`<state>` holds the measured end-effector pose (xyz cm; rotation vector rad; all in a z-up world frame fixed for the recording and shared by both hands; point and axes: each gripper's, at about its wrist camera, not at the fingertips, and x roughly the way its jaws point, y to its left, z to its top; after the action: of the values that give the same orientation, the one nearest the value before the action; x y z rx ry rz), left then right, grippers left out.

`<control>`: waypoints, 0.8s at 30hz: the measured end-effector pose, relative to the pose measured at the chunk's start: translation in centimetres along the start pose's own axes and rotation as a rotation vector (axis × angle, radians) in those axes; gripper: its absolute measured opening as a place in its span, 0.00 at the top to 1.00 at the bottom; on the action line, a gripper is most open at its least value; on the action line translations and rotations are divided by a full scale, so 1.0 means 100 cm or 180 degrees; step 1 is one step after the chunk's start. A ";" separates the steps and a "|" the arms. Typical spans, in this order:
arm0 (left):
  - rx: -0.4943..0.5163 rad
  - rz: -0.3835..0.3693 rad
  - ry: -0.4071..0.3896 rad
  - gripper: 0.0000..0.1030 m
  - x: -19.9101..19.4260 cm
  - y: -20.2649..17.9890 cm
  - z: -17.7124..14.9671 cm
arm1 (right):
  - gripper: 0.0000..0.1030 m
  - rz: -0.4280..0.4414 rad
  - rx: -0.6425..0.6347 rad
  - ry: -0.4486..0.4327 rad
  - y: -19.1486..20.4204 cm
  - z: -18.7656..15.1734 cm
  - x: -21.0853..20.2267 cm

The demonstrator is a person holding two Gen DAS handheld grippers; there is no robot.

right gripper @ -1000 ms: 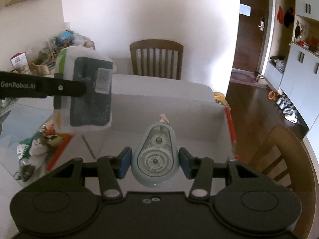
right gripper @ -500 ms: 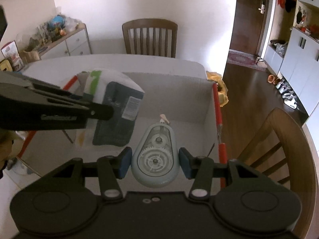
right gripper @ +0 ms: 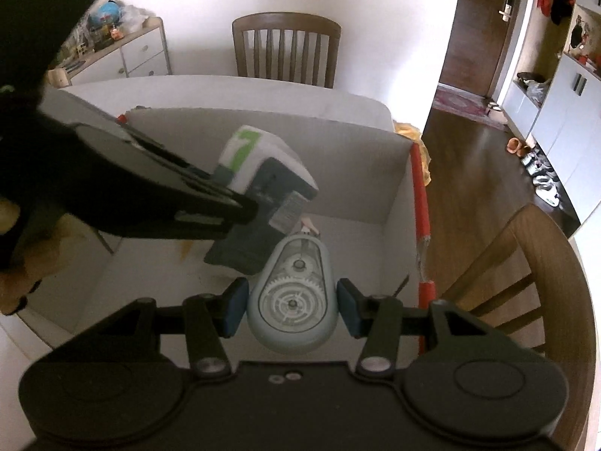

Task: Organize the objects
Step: 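Carry the tape dispenser and white bag into the red shoebox with both grippers, then open both grippers to drop the dispenser and bag in the box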

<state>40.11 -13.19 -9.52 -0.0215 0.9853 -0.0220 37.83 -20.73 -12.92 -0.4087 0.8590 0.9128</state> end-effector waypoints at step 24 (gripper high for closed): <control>0.0160 0.0027 0.0236 0.77 0.027 -0.007 0.010 | 0.47 0.0128 -0.0052 0.0374 0.003 0.007 0.021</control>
<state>42.38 -13.91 -11.20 0.0298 1.0586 -0.0400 38.62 -19.05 -14.10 -0.4641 0.9705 0.9405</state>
